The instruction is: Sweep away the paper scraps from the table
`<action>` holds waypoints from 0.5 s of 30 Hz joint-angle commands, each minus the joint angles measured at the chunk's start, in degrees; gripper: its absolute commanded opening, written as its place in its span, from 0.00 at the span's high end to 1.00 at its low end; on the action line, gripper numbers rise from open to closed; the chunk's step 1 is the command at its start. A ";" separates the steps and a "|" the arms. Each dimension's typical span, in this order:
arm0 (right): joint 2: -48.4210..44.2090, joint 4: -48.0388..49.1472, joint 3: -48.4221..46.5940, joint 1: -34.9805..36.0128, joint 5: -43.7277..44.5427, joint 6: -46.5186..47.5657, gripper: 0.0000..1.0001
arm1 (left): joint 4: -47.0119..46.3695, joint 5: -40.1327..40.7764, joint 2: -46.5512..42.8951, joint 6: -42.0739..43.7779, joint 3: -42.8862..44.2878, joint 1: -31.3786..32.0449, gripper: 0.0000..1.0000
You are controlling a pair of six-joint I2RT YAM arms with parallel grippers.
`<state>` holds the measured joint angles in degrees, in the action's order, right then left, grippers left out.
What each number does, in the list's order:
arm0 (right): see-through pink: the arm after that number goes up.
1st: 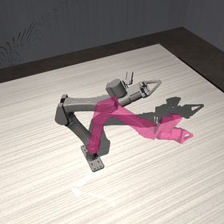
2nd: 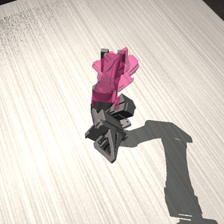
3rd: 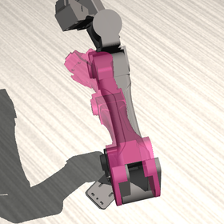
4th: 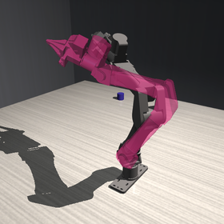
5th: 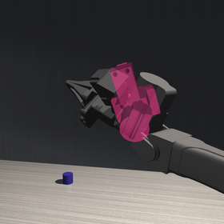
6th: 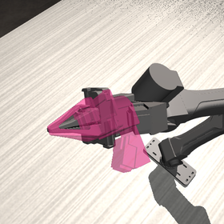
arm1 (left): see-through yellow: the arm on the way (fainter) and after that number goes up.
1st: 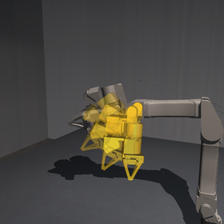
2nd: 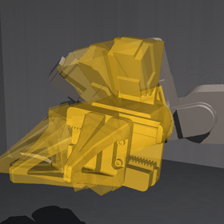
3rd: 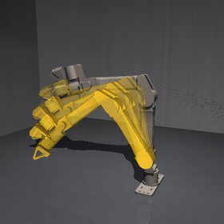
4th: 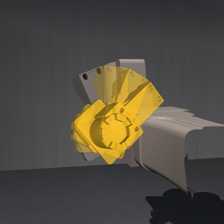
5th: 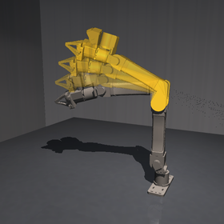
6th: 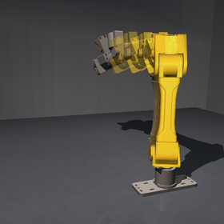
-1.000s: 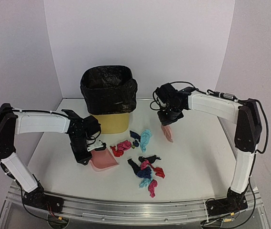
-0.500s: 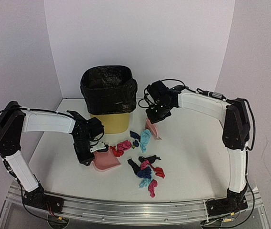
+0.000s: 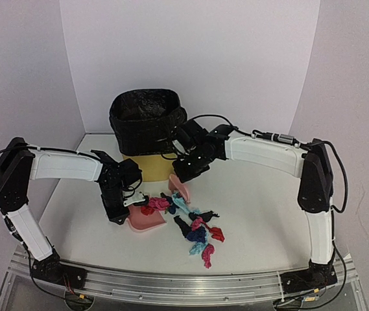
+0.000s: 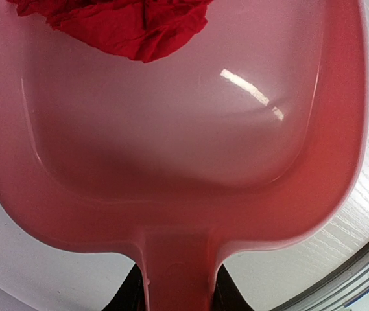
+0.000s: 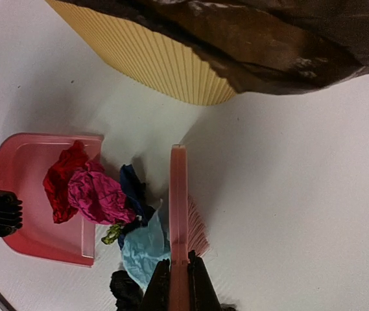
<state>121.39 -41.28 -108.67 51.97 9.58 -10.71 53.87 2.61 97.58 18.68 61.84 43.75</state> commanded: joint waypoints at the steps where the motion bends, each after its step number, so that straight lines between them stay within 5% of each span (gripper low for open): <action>1: 2.71 -1.25 -2.82 2.96 -1.76 -10.57 1.00 | 0.62 -0.39 0.18 1.12 0.99 0.10 1.00; 15: 5.08 2.32 -7.35 7.12 -0.01 -22.55 1.00 | -2.35 -2.43 -0.11 1.04 1.46 0.11 1.00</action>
<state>125.16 -40.66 -114.12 58.64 10.46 -28.92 51.88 1.04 97.58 18.70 61.87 43.72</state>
